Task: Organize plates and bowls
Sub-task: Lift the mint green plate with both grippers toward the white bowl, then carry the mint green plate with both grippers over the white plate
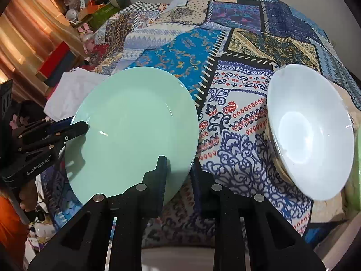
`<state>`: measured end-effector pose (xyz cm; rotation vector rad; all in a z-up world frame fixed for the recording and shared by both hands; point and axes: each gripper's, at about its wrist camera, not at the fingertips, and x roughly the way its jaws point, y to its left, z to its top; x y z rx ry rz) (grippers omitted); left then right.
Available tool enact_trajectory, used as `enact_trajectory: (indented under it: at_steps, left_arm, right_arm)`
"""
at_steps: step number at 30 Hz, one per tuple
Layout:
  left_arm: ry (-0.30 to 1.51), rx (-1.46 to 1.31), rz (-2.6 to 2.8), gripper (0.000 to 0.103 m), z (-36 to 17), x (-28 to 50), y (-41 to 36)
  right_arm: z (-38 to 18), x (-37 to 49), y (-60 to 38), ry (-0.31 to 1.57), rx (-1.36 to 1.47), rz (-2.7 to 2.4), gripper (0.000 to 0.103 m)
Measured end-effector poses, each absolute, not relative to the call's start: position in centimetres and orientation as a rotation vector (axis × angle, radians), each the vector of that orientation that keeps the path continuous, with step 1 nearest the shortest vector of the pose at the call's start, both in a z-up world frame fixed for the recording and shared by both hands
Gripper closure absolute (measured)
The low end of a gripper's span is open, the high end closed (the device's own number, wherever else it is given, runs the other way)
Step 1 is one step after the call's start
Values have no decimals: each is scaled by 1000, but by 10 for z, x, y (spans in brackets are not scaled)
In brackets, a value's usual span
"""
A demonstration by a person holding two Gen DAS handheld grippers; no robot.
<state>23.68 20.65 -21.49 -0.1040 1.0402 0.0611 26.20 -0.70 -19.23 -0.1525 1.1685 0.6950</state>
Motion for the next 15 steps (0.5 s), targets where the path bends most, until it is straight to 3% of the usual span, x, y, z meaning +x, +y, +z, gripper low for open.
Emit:
enact_trajectory:
  at_steps: [15]
  left_arm:
    - [964,-108,45,80,-161,193,181]
  right_arm:
    - [-142,226,-37,1082,-122,704,84]
